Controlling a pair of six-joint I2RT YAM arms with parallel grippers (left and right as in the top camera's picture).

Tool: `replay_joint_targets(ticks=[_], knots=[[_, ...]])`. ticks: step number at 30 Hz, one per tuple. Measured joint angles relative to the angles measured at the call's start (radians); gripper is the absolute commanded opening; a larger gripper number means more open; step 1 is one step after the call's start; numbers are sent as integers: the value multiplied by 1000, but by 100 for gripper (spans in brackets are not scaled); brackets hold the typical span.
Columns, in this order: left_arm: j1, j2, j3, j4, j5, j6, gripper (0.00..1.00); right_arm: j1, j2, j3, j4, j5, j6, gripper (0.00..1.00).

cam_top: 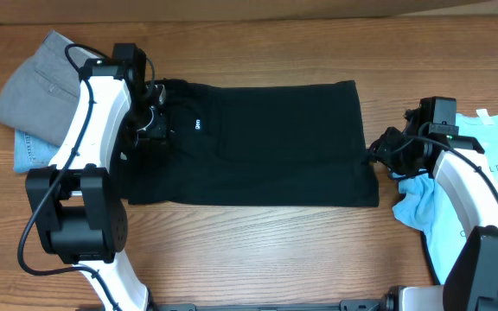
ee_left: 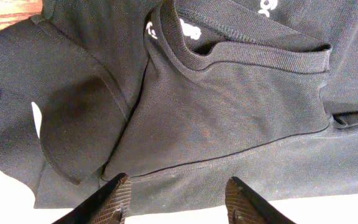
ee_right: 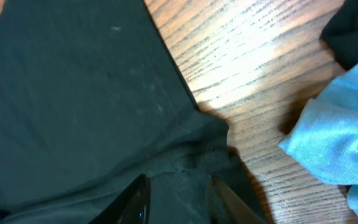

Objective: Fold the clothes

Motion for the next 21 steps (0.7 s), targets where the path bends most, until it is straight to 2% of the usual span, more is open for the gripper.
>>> replay_joint_targets(ticks=[4, 6, 8, 10, 12, 15, 21], knots=[[0, 0, 5, -21, 0, 2, 50, 0, 0, 10, -22, -17, -34, 43], [0, 2, 28, -48, 0, 3, 56, 0, 0, 51, -75, -18, -50, 45], [0, 3, 76, -56, 0, 7, 62, 0, 2, 131, -133, -21, -57, 47], [0, 4, 143, -47, 1, 10, 61, 0, 3, 235, -171, -25, -65, 49], [0, 4, 210, -22, 9, 16, 63, 0, 3, 355, -203, -29, -71, 51], [0, 4, 285, 46, 25, 27, 72, 0, 3, 492, -222, -33, -75, 52], [0, 8, 310, 186, 96, 28, 69, 0, -2, 571, -181, -39, -66, 55]])
